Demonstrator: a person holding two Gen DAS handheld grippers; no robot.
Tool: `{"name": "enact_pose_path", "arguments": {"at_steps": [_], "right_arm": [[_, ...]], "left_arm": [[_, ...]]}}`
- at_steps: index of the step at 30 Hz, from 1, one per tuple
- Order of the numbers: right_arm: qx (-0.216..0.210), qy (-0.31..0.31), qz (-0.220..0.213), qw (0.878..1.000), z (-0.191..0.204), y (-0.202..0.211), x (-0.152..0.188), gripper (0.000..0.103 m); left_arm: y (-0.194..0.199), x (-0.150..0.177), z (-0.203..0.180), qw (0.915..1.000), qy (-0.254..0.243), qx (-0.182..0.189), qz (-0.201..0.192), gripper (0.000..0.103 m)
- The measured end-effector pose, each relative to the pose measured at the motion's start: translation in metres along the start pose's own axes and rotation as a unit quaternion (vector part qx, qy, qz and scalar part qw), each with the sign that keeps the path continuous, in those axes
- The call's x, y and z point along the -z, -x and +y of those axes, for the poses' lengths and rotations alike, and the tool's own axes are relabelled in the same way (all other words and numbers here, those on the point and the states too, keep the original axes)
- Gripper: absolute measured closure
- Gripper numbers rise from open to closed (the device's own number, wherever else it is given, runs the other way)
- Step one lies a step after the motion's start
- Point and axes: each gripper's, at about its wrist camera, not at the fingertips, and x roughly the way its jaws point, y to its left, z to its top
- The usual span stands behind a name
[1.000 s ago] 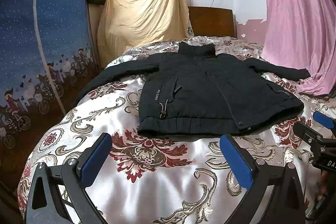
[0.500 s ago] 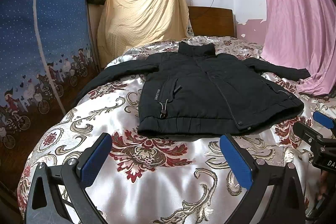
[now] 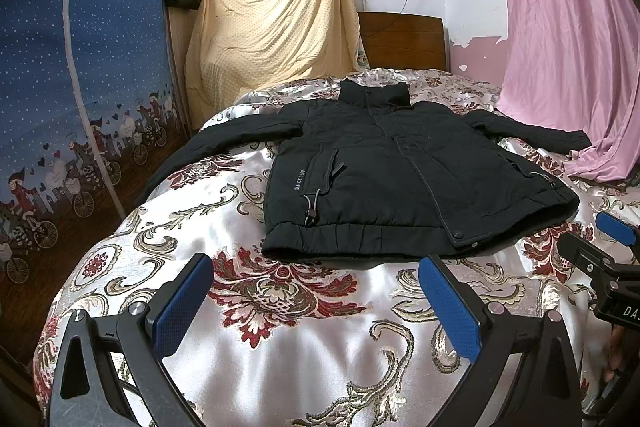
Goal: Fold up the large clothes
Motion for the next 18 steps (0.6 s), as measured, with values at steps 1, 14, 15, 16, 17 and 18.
{"name": "enact_pose_path", "arguments": {"at_steps": [1,14,15,16,17,18], "right_arm": [[0.000,0.000,0.000,1.000,0.000,0.000,0.000,0.001],[0.038,0.013,0.066,0.997,-0.005,-0.015,-0.016,0.001],[0.042,0.015,0.076,0.996,-0.006,-0.016,-0.019,0.001],[0.041,0.015,0.092,0.995,-0.010,-0.020,-0.022,0.001],[0.038,0.012,0.102,0.994,-0.013,-0.023,-0.023,0.001],[0.032,0.009,0.113,0.993,-0.016,-0.026,-0.026,0.001]], "left_arm": [[0.000,0.000,0.000,1.0000,0.000,0.000,0.000,0.000],[-0.014,-0.021,0.000,0.9983,-0.014,0.001,0.056,0.000],[-0.015,-0.023,-0.001,0.9981,-0.016,0.002,0.059,0.000],[-0.017,-0.029,-0.002,0.9975,-0.018,0.002,0.069,0.000],[-0.018,-0.031,-0.003,0.9972,-0.019,0.003,0.073,0.000],[-0.020,-0.035,-0.003,0.9967,-0.021,0.003,0.078,0.000]]}}
